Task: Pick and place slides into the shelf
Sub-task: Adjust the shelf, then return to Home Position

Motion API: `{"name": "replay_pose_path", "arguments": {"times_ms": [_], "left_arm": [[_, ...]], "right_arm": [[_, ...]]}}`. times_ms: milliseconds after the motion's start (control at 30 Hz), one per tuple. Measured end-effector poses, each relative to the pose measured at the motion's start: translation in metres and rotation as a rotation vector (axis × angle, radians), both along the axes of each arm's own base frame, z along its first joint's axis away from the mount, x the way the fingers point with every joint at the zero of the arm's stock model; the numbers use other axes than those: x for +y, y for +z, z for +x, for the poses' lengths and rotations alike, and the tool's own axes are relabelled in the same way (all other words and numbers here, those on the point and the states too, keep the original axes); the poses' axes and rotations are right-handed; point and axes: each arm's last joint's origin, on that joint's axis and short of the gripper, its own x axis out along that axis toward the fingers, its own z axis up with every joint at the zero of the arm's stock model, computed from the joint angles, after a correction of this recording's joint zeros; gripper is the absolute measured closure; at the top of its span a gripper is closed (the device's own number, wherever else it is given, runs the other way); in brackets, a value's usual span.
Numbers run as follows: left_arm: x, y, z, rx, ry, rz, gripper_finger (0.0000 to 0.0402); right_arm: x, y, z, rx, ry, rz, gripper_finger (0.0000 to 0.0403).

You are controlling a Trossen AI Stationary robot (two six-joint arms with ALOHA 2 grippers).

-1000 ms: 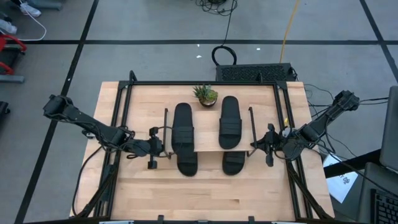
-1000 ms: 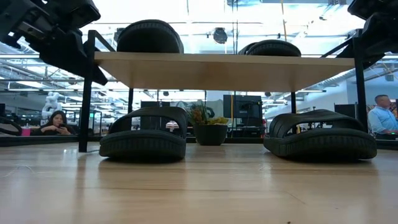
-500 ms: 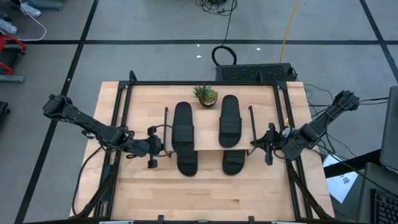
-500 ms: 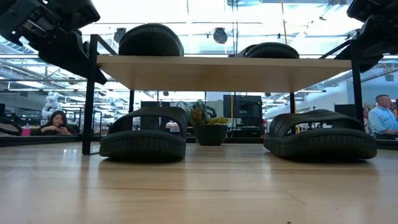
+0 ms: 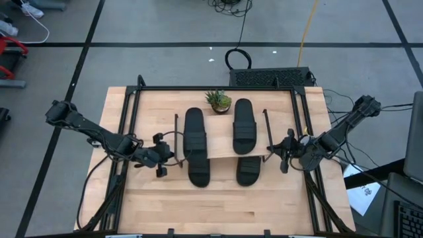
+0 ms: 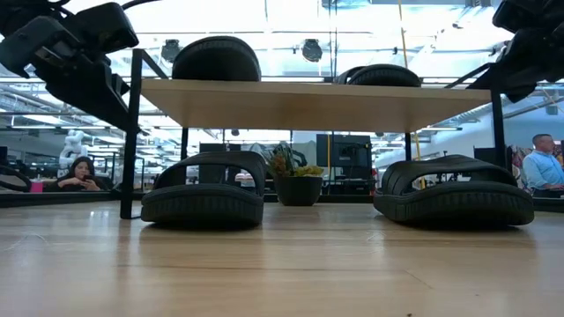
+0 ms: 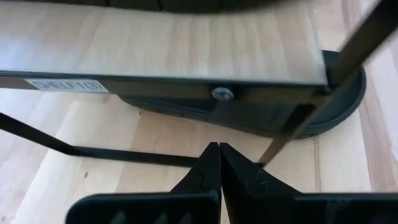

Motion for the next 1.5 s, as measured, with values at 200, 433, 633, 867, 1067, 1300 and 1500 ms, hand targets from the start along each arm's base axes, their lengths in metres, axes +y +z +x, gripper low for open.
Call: {"name": "replay_pose_path", "arguments": {"times_ms": [200, 433, 633, 867, 1067, 1300, 1500], "left_arm": [[-0.004, 0.0, -0.002, 0.003, -0.025, 0.004, 0.0401], [-0.005, 0.0, -0.001, -0.009, -0.03, -0.001, 0.0401], [-0.005, 0.0, -0.001, -0.007, -0.044, 0.014, 0.0401], [-0.005, 0.0, -0.001, -0.007, -0.044, 0.014, 0.0401], [-0.005, 0.0, -0.001, -0.008, -0.046, 0.014, 0.0401], [-0.004, 0.0, -0.001, -0.016, -0.023, 0.022, 0.0401], [-0.003, -0.002, -0.003, 0.006, 0.014, 0.01, 0.0401]], "right_arm": [[0.002, 0.0, -0.002, -0.012, 0.007, -0.003, 0.0403], [0.011, -0.002, -0.001, -0.012, 0.024, 0.039, 0.0403], [0.02, -0.005, -0.004, -0.037, 0.025, 0.007, 0.0403], [0.024, -0.005, -0.01, -0.077, 0.029, -0.002, 0.0403], [0.028, -0.005, -0.013, -0.132, 0.016, -0.022, 0.0403], [0.03, -0.004, -0.019, -0.18, 0.009, -0.051, 0.0403], [0.024, -0.01, -0.025, -0.156, -0.027, -0.036, 0.0403]]}}
